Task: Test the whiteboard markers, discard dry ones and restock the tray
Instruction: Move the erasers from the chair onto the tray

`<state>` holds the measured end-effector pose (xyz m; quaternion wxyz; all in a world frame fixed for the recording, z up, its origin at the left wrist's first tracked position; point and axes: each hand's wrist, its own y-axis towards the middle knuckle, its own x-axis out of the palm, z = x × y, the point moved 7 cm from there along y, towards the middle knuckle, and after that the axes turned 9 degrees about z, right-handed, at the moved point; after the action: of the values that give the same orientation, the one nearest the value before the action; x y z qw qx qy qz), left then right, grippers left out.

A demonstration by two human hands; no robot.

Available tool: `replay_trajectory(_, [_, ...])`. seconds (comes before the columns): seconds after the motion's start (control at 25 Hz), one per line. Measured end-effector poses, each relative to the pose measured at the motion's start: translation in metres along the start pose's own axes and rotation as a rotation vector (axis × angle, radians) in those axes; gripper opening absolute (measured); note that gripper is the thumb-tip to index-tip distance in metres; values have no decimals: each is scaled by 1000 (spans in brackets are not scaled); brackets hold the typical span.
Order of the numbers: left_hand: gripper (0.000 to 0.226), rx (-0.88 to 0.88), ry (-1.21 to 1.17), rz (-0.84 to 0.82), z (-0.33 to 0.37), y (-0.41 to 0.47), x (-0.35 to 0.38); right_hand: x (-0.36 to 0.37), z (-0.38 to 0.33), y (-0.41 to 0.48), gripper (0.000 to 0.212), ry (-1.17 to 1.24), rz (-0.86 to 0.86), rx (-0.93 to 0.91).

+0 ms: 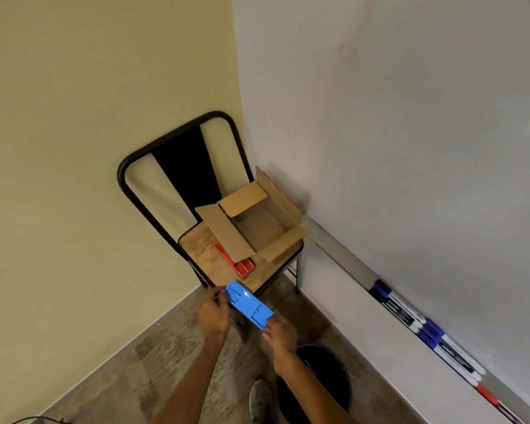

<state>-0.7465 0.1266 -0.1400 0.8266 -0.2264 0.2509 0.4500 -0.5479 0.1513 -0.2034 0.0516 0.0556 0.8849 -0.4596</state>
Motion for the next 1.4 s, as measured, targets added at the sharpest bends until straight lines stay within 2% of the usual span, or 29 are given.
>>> replay_trajectory(0.2, [21,121,26,-110,9,-93,35,-104,25,0,24,-134,134,-135])
replay_trajectory(0.32, [23,215,72,-221,18,-162,66,-189,37,-9,21,-71,253,-166])
replay_trajectory(0.52, [20,265,113,-392,43,-291,116,-330,62,-25,15,35,467,-200])
replay_trajectory(0.64, [21,282,74,-494,59,-358,143,-407,72,-45,14,53,586,-234])
replay_trajectory(0.72, [21,330,32,-533,79,-401,159,-454,75,-58,12,-4,583,-277])
replay_trajectory(0.84, [22,424,-21,-600,112,-455,176,-517,67,-79,6,38,715,-402])
replay_trajectory(1.04, [24,603,5,-714,161,-523,210,-593,58,-100,24,102,959,-480])
replay_trajectory(1.12, [34,688,44,-772,177,-545,229,-622,48,-101,28,85,985,-491])
replay_trajectory(1.24, [46,832,147,-861,189,-571,259,-659,50,-84,32,37,1002,-406])
replay_trajectory(1.4, [49,881,231,-943,195,-591,288,-688,60,-62,27,-14,956,-340])
